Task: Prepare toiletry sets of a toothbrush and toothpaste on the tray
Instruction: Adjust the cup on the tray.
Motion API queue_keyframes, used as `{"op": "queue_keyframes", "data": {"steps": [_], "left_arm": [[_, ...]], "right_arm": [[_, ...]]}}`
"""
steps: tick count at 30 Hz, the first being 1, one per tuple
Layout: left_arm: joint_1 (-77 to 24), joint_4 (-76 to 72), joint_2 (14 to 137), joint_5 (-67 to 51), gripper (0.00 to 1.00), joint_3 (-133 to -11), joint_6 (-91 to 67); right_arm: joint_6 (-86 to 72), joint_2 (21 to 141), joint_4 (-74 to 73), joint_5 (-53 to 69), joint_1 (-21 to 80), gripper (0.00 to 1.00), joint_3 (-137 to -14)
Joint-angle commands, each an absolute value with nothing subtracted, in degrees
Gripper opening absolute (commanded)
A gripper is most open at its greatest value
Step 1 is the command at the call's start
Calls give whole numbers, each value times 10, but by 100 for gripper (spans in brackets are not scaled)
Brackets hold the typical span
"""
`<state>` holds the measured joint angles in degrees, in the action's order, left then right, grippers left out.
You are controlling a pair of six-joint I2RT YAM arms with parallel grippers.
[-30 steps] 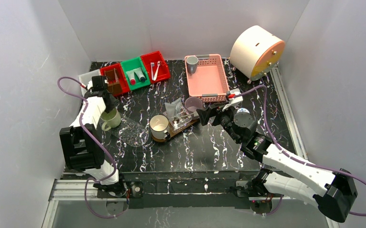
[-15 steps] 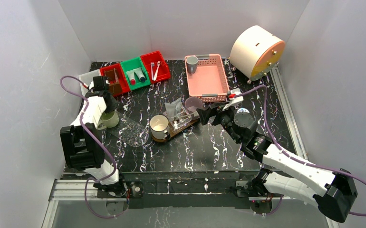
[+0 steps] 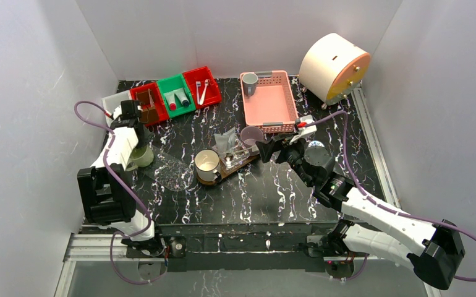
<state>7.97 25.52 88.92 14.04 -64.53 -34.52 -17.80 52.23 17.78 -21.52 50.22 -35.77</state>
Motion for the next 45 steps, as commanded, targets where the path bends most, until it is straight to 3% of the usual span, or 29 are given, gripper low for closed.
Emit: {"op": "queue_keyframes", "data": {"steps": [1,17,26,45], "left_arm": [[74,271,860,181,0,-628,-394],[43,284,888,188,0,-637,-362],[42,293,885,188,20,-645,-362],[42,314,762,113,49,-692,-284]], "right_arm": [[-175,521,206,-226,500,95,-356],[-175,519,206,-229,500,95,-354],[-175,518,205,-229,500,95,-355],[-129,550,151,-283,500,98,-418]]}}
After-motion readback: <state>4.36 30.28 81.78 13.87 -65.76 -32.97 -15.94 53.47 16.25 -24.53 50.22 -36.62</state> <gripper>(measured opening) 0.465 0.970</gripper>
